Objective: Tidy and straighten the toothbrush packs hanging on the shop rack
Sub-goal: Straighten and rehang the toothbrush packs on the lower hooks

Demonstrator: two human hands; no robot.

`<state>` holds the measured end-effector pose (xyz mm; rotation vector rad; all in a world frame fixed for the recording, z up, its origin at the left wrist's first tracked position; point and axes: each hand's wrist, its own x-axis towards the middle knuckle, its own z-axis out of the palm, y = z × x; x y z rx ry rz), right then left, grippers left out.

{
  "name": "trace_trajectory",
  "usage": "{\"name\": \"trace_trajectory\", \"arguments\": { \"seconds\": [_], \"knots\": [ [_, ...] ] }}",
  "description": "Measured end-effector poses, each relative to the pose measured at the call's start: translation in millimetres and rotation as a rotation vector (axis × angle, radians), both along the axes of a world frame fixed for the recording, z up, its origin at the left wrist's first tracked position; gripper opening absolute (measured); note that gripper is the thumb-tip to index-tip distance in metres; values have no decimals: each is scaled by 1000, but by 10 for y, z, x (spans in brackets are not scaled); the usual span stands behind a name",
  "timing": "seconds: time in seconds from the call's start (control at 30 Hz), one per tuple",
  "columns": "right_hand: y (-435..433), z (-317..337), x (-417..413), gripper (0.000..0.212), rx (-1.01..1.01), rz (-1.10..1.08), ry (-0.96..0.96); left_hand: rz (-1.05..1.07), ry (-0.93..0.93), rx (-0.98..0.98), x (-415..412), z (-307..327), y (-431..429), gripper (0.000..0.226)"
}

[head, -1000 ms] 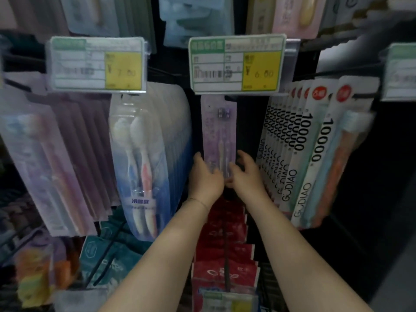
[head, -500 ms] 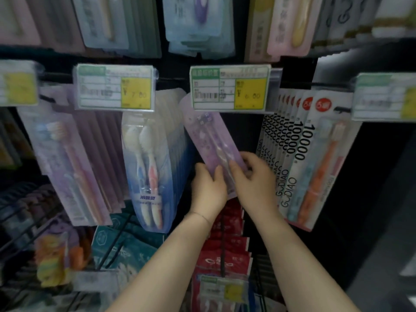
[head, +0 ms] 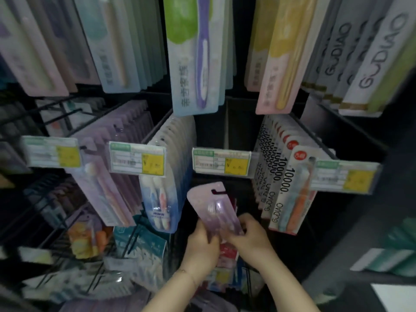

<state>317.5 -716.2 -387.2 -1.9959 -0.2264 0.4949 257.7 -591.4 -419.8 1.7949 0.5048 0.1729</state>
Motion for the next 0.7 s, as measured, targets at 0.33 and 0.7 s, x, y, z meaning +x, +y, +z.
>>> {"name": "trace_trajectory", "arguments": {
  "seconds": [0.33,0.7],
  "knots": [
    [85,378,-287,29,83,-22,22,-7,-45,80,-440,454,159,8],
    [333,590,-550,17,51,119,-40,-58,59,207,-798,859,496,8]
  ]
}}
